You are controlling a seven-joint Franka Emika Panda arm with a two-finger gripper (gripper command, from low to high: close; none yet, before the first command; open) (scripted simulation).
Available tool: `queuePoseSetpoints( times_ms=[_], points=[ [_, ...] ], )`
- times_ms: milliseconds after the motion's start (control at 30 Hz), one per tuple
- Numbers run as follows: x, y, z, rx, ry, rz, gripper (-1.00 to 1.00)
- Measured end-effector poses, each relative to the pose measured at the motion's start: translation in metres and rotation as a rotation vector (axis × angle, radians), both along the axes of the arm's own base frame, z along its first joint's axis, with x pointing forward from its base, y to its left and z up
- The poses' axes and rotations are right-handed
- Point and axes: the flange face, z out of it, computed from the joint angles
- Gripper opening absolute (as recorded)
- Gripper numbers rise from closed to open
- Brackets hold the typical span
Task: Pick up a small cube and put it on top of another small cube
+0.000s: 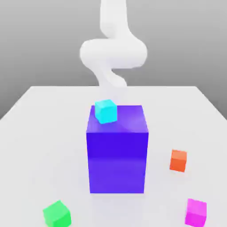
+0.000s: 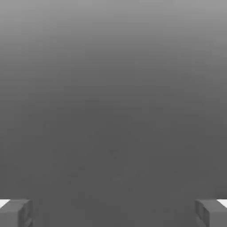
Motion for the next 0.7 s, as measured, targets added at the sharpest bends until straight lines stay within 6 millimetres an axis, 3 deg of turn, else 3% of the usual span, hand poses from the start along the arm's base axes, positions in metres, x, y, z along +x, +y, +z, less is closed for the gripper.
queuePoseSetpoints(
  times_ms=[167,367,533,700],
  points=[
    [0.059,0.032,-0.073,-0.043,0.125,0.201,0.00],
    [0.104,0.082,-0.170,-0.112,0.259,0.428,0.00],
    [0.122,0.126,-0.257,-0.186,0.363,0.612,0.00],
    [0.119,0.172,-0.346,-0.280,0.461,0.804,0.00]
  ],
)
